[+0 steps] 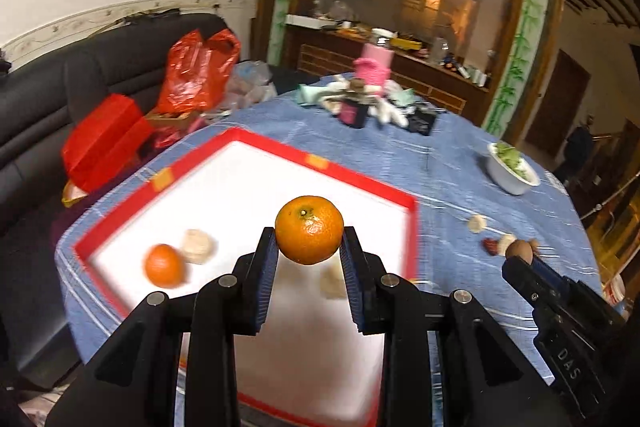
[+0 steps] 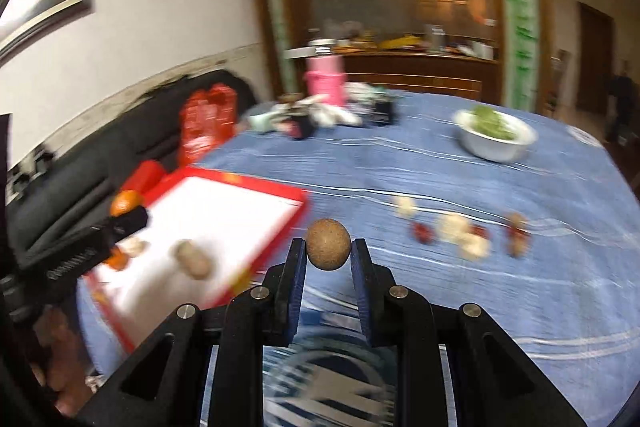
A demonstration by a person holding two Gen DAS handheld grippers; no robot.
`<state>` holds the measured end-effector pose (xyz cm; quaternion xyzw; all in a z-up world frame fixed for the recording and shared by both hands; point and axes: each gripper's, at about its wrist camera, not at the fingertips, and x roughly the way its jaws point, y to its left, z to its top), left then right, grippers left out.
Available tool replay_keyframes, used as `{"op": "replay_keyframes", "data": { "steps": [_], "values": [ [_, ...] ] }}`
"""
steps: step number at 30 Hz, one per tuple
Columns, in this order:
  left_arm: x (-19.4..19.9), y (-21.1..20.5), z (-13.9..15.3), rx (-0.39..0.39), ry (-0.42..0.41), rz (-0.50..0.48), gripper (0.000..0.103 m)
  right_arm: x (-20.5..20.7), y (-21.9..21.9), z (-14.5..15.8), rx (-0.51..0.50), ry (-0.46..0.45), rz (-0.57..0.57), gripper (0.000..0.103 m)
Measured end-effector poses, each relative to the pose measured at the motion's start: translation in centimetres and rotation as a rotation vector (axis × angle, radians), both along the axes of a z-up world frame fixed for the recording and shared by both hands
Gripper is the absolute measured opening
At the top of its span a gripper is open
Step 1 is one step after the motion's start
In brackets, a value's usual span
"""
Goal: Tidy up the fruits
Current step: 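Carry the orange and kiwi over the red tray and open both tools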
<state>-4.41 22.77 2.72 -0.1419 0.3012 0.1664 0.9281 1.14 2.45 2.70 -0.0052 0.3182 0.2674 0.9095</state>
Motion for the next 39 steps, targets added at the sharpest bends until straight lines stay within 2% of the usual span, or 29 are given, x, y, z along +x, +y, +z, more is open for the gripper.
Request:
{"op": "replay_keyframes", "data": {
  "steps": [7,13,21,28,31,36,37,38,39],
  "values": [
    [0.3,2.8,-1.3,0.02,0.054,0.023,0.03,-1.6,6.9,-0.6,0.004,0.02,0.178,0.023],
    [1.1,4.8,-2.3,0.018,0.097,0.048,0.03,-2.7,9.8,-2.4,-0.023,0.06,0.245,0.023],
    [2.7,4.9,-2.7,0.039,0.124,0.029,0.03,-3.6,10.1,-3.3,-0.039,0.087,0.268,0.023],
    [4.5,5.4,-3.2,0.008,0.17,0.009,0.03,-3.8,10.4,-4.0,-0.056,0.112,0.284,0.023],
    [4.9,5.6,-3.4,0.023,0.181,0.021,0.03,-3.6,10.6,-4.4,-0.066,0.129,0.288,0.024],
    [5.6,6.1,-4.2,0.011,0.249,0.038,0.032,-3.4,10.9,-5.0,-0.08,0.154,0.303,0.024],
    [5.8,6.2,-4.4,-0.002,0.27,0.044,0.034,-3.5,10.8,-5.0,-0.084,0.155,0.304,0.028],
    [5.7,6.2,-4.3,0.002,0.266,0.043,0.048,-3.5,10.8,-5.0,-0.081,0.153,0.304,0.033],
    [5.7,6.1,-4.1,0.007,0.264,0.047,0.069,-3.5,10.6,-4.9,-0.073,0.148,0.303,0.045]
  ]
}}
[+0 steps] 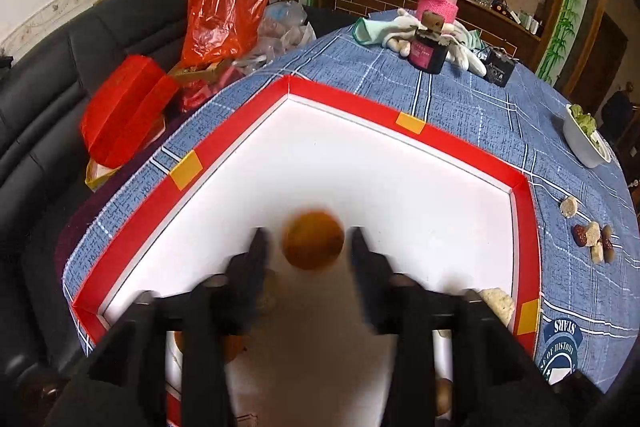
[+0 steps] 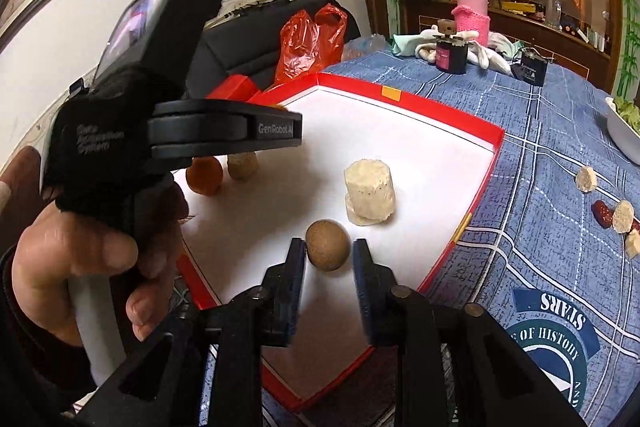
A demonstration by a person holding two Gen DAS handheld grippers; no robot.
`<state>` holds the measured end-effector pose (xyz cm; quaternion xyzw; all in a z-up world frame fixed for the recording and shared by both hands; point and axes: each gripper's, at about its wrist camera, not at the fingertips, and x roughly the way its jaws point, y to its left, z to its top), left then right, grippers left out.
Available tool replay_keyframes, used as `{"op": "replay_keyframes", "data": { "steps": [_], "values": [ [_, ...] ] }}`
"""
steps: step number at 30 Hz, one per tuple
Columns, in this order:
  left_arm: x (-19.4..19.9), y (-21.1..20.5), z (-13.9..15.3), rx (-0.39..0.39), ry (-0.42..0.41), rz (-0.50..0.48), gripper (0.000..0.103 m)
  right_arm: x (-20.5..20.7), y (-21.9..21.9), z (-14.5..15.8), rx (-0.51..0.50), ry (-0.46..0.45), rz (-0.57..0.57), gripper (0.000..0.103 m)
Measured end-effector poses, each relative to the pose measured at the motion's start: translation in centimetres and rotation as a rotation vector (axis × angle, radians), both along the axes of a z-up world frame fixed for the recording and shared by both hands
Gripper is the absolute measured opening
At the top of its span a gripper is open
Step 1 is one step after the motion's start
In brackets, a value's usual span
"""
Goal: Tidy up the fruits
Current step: 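Carry the orange and kiwi over the red tray and open both tools, then grasp a brown kiwi with the right tool while the left tool grasps a red date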
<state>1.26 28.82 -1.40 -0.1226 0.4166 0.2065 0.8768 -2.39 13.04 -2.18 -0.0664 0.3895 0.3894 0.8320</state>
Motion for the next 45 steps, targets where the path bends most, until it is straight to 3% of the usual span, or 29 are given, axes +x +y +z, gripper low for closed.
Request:
{"op": "replay_keyframes", "data": {
  "steps": [2,8,11,15,18,24,30,39,45],
  "values": [
    [-0.5,-0.4,0.7,0.019,-0.034,0.012,0.08,-0.1,-0.7,0.5,0.018,-0.018,-0.011,0.054],
    [-1.6,-2.3,2.6,0.044,-0.114,-0.023,0.08,0.7,-6.7,2.9,0.075,-0.09,-0.142,0.059],
    [-2.6,-4.1,3.8,0.021,-0.184,-0.053,0.08,2.8,-12.6,3.2,0.074,-0.109,-0.317,0.059],
    [-2.9,-7.2,4.4,0.004,-0.217,-0.138,0.079,7.0,-21.0,1.5,0.034,-0.04,-0.589,0.059],
    [-2.6,-10.4,4.5,0.013,-0.208,-0.232,0.079,10.0,-25.4,-0.1,0.009,0.031,-0.716,0.048],
    [-1.6,-14.2,4.0,0.041,-0.168,-0.329,0.079,14.3,-26.2,-2.1,-0.025,0.102,-0.723,0.042],
    [0.7,-17.7,3.2,0.039,-0.142,-0.397,0.079,16.7,-26.3,-3.5,-0.032,0.154,-0.734,0.023],
    [6.8,-24.8,0.3,0.067,-0.086,-0.514,0.079,15.5,-29.2,-2.2,0.139,0.135,-0.756,0.023],
    [10.4,-25.8,-1.5,0.056,-0.028,-0.481,0.077,15.8,-30.0,-2.1,0.216,0.166,-0.728,0.023]
  ]
}}
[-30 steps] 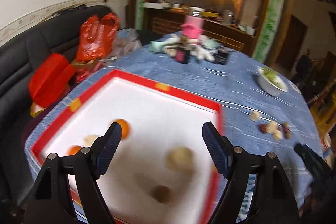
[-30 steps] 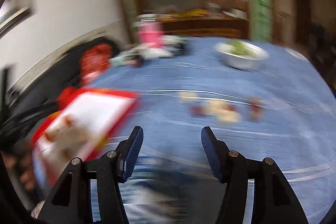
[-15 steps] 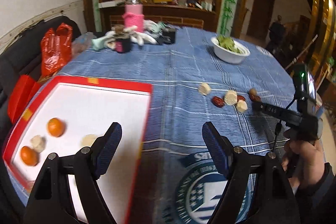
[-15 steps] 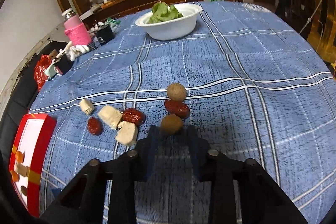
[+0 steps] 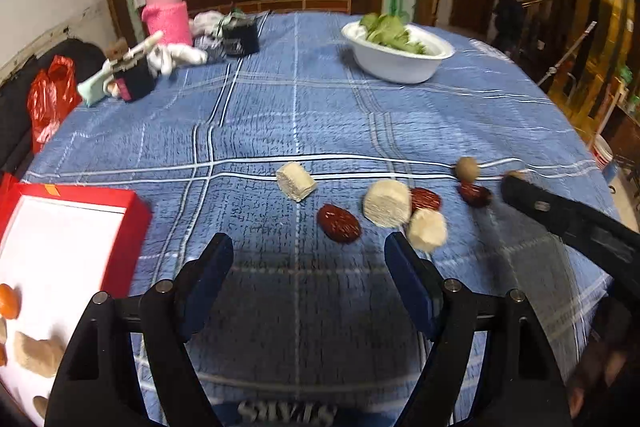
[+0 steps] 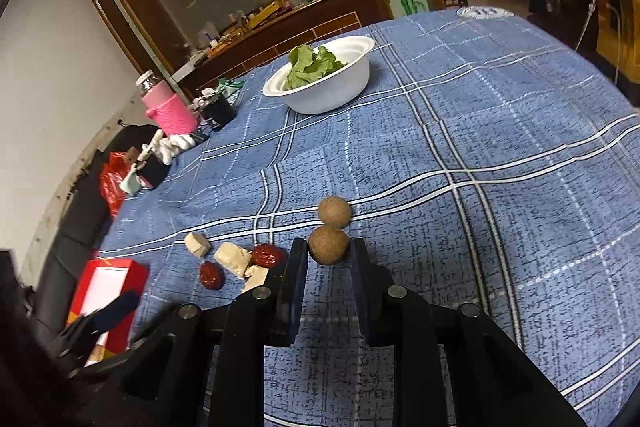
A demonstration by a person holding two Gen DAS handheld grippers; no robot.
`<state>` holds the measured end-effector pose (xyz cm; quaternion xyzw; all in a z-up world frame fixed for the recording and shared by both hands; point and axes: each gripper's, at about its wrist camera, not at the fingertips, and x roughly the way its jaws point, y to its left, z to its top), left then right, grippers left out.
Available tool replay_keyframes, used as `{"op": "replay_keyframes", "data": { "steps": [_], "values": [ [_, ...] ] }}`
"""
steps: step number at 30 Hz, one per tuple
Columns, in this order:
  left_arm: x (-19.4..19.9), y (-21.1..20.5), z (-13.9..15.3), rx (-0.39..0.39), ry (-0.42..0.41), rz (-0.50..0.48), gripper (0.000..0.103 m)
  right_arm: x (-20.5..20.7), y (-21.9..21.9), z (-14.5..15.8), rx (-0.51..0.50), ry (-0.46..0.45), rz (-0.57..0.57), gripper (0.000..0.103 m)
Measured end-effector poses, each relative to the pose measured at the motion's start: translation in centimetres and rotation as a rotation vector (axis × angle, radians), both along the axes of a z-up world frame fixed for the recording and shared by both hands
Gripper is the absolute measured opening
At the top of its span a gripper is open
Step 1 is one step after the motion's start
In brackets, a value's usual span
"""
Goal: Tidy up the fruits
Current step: 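Grasp a brown kiwi with the right tool while the left tool grasps a red date, then lift the red date and brown kiwi off the table with both tools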
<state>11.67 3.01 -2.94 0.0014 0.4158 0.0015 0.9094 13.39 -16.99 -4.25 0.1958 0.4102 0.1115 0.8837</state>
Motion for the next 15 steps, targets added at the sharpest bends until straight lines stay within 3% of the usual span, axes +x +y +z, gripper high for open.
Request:
{"op": "replay_keyframes", "data": {
  "steps": [4,7,8,9,15],
  "values": [
    [1.5,0.0,-1.0,-0.018,0.026,0.026,0.067,-0.2,0.0,0.5,0.029,-0.014,0.009,0.023],
    [2.1,-0.4,-1.7,0.012,0.034,0.04,0.042,-0.2,0.1,0.7,0.04,-0.016,0.016,0.023],
    [2.1,-0.5,-1.7,0.027,0.034,0.044,0.026,-0.2,0.2,0.7,0.04,-0.018,0.017,0.023],
    [2.1,-0.5,-1.6,0.035,0.032,0.044,0.019,-0.2,0.2,0.8,0.039,-0.021,0.018,0.023],
    [-0.2,-0.8,-0.8,0.051,0.009,0.026,0.019,-0.3,0.6,0.8,-0.007,-0.033,0.016,0.023]
  ]
}}
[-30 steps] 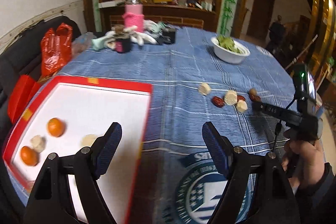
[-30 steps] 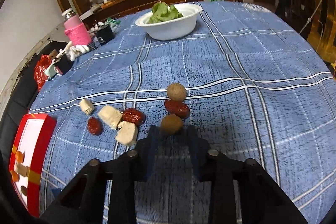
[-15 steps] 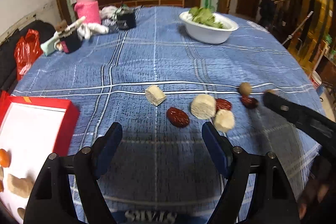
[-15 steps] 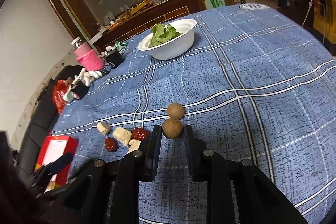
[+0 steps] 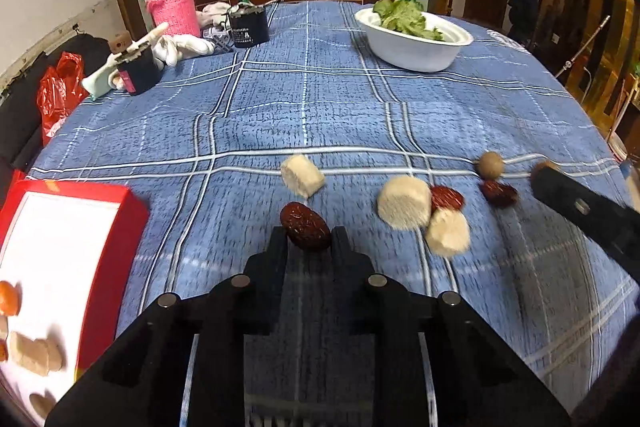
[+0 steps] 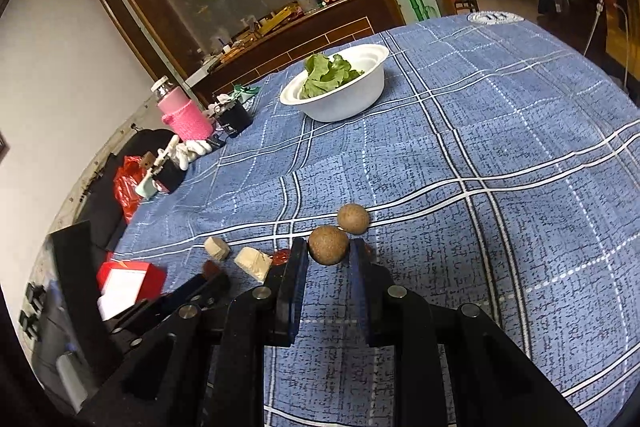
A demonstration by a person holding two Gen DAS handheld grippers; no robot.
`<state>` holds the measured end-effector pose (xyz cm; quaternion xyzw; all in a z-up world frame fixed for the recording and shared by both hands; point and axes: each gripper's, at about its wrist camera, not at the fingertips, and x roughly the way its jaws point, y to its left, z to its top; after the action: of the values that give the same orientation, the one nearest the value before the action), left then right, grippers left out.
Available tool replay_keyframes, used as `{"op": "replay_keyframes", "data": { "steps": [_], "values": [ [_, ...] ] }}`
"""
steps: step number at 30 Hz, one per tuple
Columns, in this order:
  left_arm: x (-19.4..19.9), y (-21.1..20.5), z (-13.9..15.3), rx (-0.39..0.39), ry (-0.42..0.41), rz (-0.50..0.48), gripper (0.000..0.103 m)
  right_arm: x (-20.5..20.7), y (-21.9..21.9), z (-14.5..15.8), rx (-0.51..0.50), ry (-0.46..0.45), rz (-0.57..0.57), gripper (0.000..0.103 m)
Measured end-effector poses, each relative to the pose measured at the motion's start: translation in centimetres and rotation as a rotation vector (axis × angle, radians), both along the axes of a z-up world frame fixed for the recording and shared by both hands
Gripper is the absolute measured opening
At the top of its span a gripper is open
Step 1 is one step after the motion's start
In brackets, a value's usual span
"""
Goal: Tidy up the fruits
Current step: 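Lift the red date and brown kiwi off the table with both tools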
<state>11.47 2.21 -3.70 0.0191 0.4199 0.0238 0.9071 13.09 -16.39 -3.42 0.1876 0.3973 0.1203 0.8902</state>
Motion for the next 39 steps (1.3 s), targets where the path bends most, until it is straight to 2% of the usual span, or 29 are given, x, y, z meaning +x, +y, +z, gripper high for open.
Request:
{"op": "replay_keyframes", "data": {
  "steps": [7,15,23,26,39],
  "values": [
    [-4.0,-0.3,1.0,0.003,-0.025,-0.036,0.019,-0.5,0.9,0.5,-0.07,-0.002,-0.003,0.023],
    [-6.1,0.2,1.5,-0.021,-0.042,-0.05,0.019,-6.7,2.9,2.0,-0.18,-0.045,0.057,0.023],
    [-7.3,1.1,1.5,-0.043,-0.057,-0.034,0.019,-11.2,4.5,2.3,-0.23,-0.084,0.064,0.022],
    [-7.6,1.3,1.6,-0.043,-0.066,-0.033,0.019,-11.7,5.2,1.7,-0.242,-0.071,0.071,0.022],
    [-8.9,1.6,2.2,-0.032,-0.116,-0.011,0.019,-12.7,5.7,2.7,-0.32,-0.141,-0.004,0.022]
  ]
}}
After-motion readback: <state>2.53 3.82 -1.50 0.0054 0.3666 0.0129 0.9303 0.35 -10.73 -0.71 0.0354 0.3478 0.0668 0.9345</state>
